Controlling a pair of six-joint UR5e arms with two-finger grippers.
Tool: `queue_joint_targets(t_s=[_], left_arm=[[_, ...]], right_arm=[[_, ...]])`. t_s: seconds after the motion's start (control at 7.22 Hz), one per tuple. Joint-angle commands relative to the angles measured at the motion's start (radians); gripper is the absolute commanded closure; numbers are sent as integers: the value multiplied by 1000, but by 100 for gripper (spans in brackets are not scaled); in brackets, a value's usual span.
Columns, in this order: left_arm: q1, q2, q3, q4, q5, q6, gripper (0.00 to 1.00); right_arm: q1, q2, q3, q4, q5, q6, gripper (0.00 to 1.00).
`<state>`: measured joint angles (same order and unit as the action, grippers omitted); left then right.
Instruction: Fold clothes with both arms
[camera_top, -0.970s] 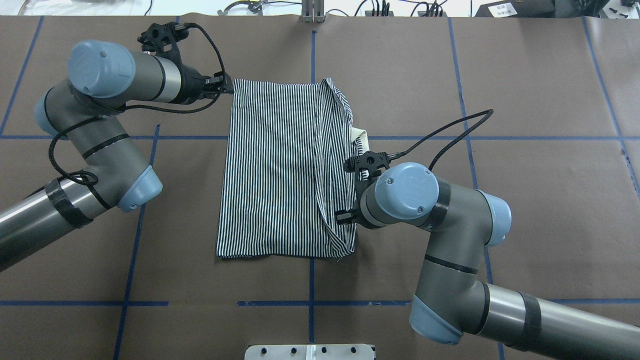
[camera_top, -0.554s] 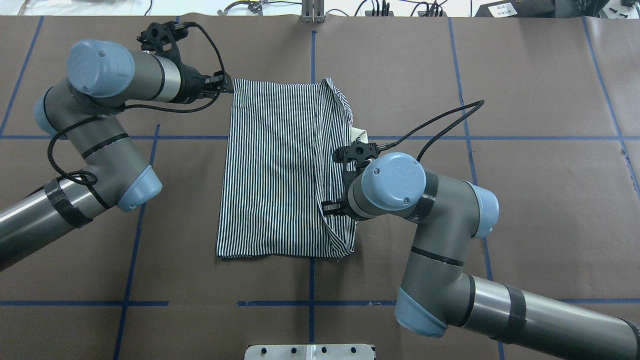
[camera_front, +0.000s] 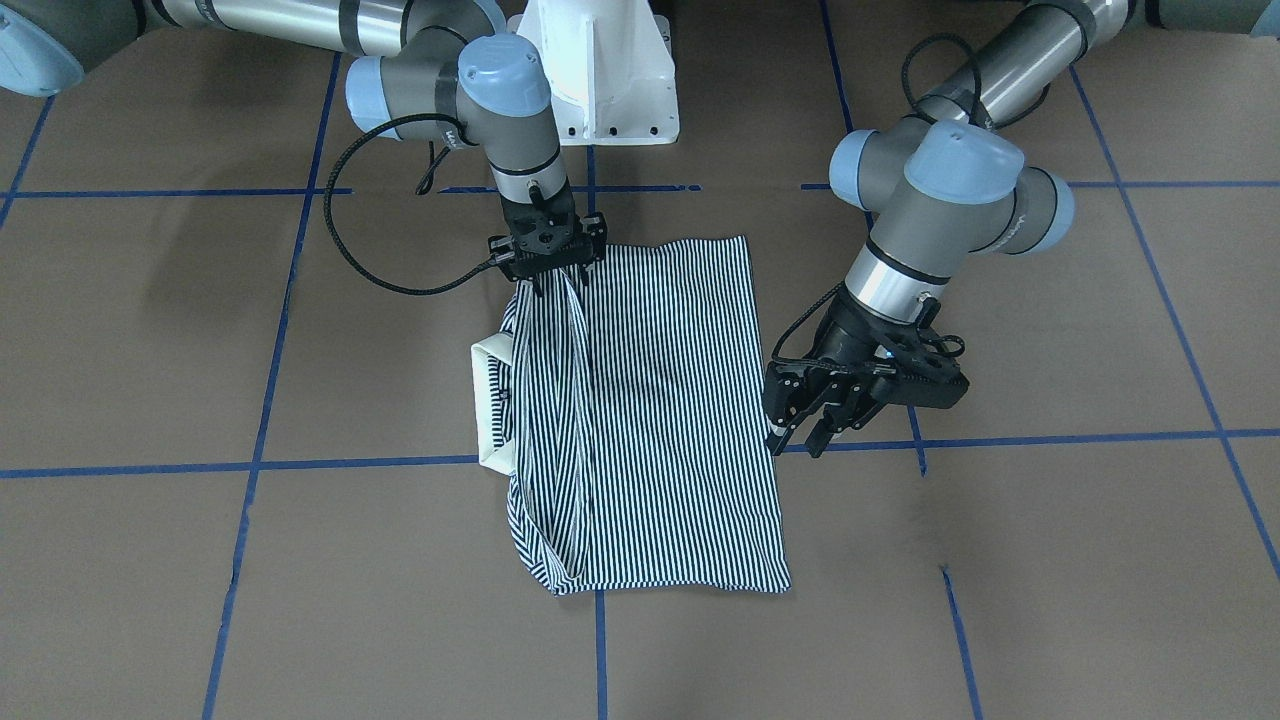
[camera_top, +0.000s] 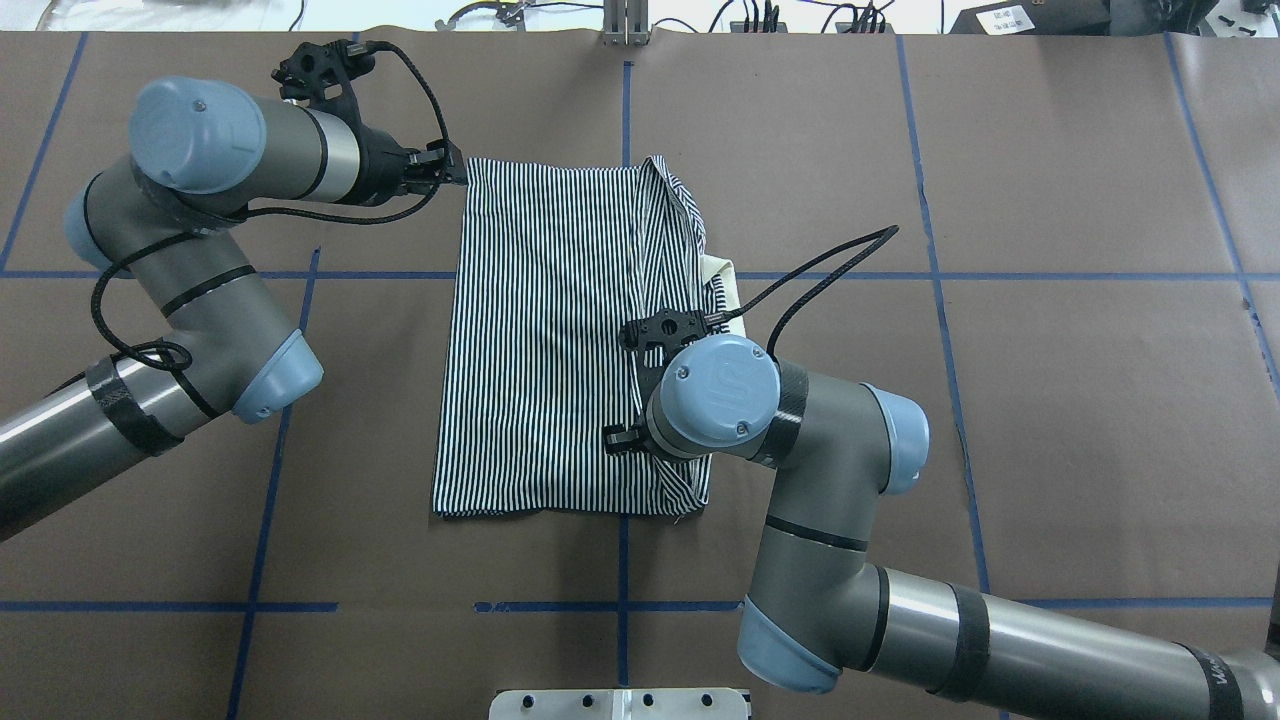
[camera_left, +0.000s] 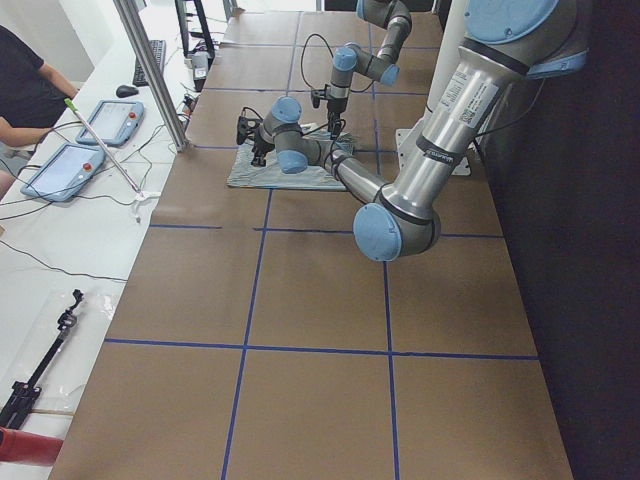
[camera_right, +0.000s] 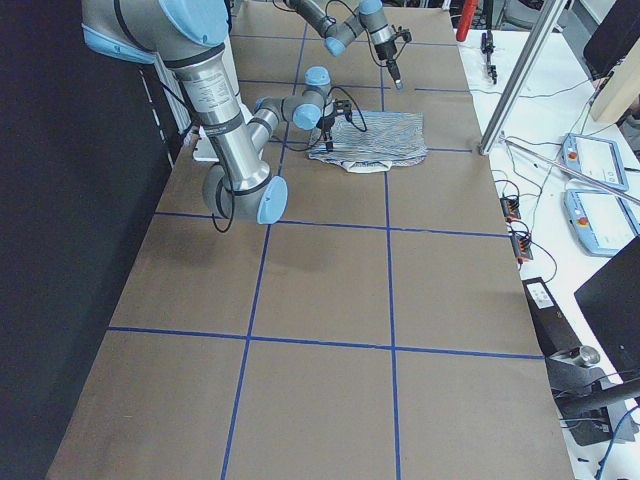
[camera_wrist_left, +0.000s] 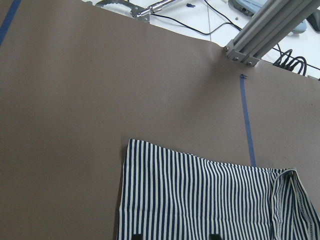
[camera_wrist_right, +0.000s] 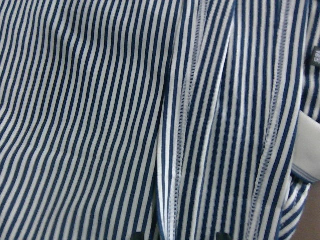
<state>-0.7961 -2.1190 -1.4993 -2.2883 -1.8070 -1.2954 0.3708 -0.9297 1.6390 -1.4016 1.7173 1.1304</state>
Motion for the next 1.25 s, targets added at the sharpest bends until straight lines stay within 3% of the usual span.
queue_joint_targets(t_s=[0.0,0.55,1.11], left_arm=[[0,1,-1,0,0,-1,47],[3,7,-3,0,0,-1,46],[5,7,-3,0,2,-27,47]], right_arm=[[-9,0,-1,-1,-4,0,100],[39,-21,31,4,13,-20,100],[8,-128,106,1,-1,-4,100]])
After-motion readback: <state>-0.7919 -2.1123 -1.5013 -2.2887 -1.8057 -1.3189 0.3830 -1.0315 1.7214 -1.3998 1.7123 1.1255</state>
